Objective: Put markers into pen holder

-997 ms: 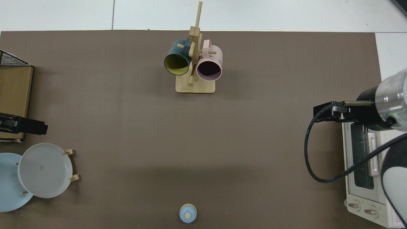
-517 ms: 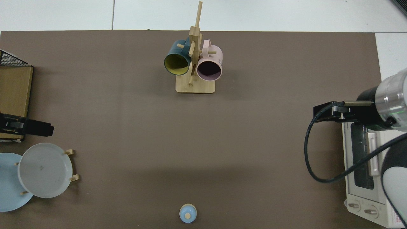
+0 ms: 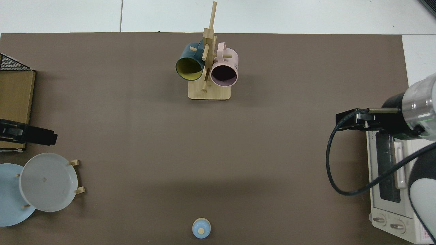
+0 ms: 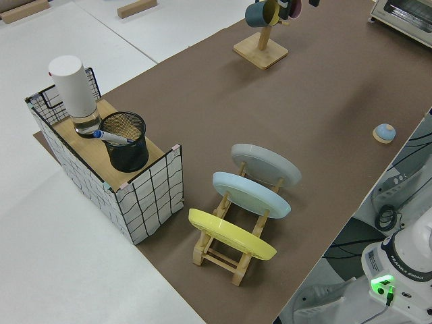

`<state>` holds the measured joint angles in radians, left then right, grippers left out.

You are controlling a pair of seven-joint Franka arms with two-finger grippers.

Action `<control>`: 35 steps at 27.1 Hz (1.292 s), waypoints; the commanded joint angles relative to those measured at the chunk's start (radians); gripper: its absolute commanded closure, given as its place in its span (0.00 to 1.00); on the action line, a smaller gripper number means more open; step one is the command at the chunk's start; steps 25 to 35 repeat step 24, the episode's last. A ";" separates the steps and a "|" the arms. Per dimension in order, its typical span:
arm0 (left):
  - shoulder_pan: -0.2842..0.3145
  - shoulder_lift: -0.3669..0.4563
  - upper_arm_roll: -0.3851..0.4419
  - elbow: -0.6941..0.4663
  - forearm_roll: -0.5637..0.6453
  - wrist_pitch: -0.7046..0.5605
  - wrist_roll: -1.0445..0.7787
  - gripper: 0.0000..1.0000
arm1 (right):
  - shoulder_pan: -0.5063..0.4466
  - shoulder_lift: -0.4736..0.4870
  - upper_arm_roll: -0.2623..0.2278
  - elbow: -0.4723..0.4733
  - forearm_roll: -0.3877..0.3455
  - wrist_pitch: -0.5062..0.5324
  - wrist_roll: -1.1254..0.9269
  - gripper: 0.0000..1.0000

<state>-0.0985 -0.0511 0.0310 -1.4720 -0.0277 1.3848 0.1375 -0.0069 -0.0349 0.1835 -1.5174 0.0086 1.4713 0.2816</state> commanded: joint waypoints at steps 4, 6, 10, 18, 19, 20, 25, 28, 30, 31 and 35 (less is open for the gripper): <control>0.019 0.070 -0.016 0.096 -0.020 -0.041 -0.009 0.00 | -0.019 -0.008 0.008 -0.006 0.008 0.015 -0.027 0.01; 0.019 0.070 -0.016 0.096 -0.020 -0.041 -0.009 0.00 | -0.019 -0.008 0.008 -0.006 0.008 0.015 -0.027 0.01; 0.019 0.068 -0.016 0.096 -0.017 -0.043 -0.004 0.00 | -0.019 -0.008 0.008 -0.006 0.008 0.015 -0.027 0.01; 0.019 0.060 -0.016 0.094 -0.017 -0.043 -0.003 0.00 | -0.019 -0.008 0.008 -0.004 0.008 0.015 -0.027 0.01; 0.019 0.060 -0.014 0.094 -0.017 -0.043 -0.002 0.00 | -0.019 -0.008 0.008 -0.006 0.008 0.015 -0.027 0.01; 0.019 0.059 -0.014 0.094 -0.014 -0.043 -0.001 0.00 | -0.019 -0.008 0.008 -0.004 0.008 0.015 -0.027 0.01; 0.019 0.056 -0.013 0.094 -0.011 -0.043 0.002 0.00 | -0.019 -0.008 0.008 -0.004 0.008 0.015 -0.027 0.01; 0.019 0.056 -0.013 0.094 -0.011 -0.043 0.002 0.00 | -0.019 -0.008 0.008 -0.004 0.008 0.015 -0.027 0.01; 0.019 0.056 -0.013 0.094 -0.011 -0.043 0.002 0.00 | -0.019 -0.008 0.008 -0.004 0.008 0.015 -0.027 0.01; 0.019 0.056 -0.013 0.094 -0.011 -0.043 0.002 0.00 | -0.019 -0.008 0.008 -0.004 0.008 0.015 -0.027 0.01; 0.019 0.056 -0.013 0.094 -0.011 -0.043 0.002 0.00 | -0.019 -0.008 0.008 -0.004 0.008 0.015 -0.027 0.01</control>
